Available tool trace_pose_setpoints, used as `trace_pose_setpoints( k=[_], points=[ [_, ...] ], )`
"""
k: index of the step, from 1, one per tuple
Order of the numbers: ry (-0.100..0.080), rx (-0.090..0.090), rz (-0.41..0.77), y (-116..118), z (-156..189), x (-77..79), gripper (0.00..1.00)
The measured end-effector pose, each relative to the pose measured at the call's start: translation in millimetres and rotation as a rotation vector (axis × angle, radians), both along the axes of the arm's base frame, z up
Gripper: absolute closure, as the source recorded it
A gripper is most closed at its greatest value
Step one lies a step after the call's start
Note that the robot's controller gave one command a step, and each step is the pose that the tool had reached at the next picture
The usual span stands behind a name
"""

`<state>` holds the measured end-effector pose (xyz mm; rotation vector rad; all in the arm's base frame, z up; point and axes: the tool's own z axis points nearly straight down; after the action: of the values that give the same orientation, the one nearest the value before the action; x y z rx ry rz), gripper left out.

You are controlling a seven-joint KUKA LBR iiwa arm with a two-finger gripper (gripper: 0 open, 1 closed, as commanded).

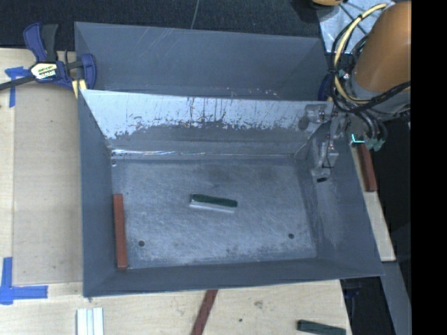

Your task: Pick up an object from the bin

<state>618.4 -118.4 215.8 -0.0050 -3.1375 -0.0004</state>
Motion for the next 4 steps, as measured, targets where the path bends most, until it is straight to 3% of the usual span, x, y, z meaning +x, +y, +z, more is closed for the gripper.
trace_pose_setpoints(
  k=[1,2,3,4],
  points=[
    [-0.009,-0.001,0.002,0,5,1.5,0.00],
    [-0.012,-0.002,0.021,27,-58,-17.1,0.00],
    [-0.012,-0.001,0.048,48,-125,-19.0,0.00],
    [0.003,0.000,0.047,78,-141,-7.5,0.00]
  ],
)
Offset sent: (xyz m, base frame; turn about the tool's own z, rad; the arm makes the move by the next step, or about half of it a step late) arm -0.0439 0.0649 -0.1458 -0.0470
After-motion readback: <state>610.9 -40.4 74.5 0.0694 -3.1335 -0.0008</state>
